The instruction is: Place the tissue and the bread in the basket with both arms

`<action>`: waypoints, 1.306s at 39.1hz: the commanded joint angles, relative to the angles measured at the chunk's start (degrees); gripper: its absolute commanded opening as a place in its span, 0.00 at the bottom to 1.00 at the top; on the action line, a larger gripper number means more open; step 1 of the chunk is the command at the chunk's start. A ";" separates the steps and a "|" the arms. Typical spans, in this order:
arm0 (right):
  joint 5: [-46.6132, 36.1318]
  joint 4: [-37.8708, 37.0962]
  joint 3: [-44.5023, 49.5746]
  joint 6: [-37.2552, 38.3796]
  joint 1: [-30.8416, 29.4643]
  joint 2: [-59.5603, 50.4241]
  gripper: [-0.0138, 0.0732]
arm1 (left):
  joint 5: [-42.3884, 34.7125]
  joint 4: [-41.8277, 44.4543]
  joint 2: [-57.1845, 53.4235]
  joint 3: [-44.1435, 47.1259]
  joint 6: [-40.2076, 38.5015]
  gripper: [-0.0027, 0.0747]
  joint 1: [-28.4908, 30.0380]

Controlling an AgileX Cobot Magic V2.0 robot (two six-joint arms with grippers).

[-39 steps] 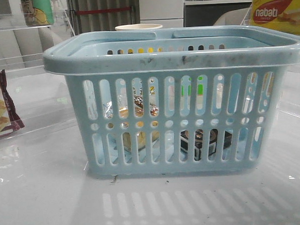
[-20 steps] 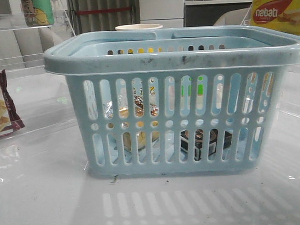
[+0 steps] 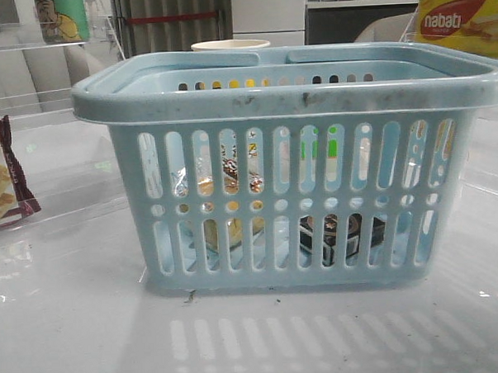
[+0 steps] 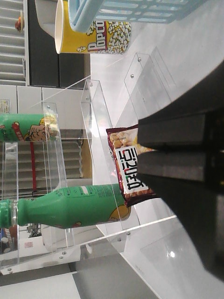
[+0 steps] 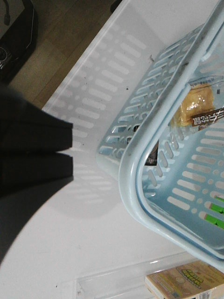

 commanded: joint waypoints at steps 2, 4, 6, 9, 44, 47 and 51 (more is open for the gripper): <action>-3.71 -0.62 -1.50 -0.31 -0.10 -0.21 0.22 | -5.44 -0.64 -1.04 0.00 -0.58 0.15 -0.11; -3.71 -0.69 -1.14 -0.31 -0.21 -1.01 0.22 | -5.44 -0.64 -1.04 0.00 -0.58 0.15 -0.11; -4.32 -0.86 -0.31 -0.36 -0.83 -2.65 0.22 | -5.44 -0.64 -1.04 0.00 -0.58 0.15 -0.11; -8.03 -2.23 2.01 -0.31 -3.03 -6.33 0.22 | -5.44 -0.64 -1.04 0.00 -0.58 0.15 -0.11; -53.34 -2.40 46.82 -0.31 -26.62 -38.96 0.22 | -5.44 -0.64 -0.92 0.00 -0.58 0.15 -0.11; -53.24 -2.40 46.82 -0.31 -26.62 -38.96 0.22 | -5.44 -0.64 -0.92 0.00 -0.58 0.15 -0.11; -53.24 -2.40 46.82 -0.31 -26.62 -38.96 0.22 | -5.44 -0.64 -0.92 0.00 -0.58 0.15 -0.11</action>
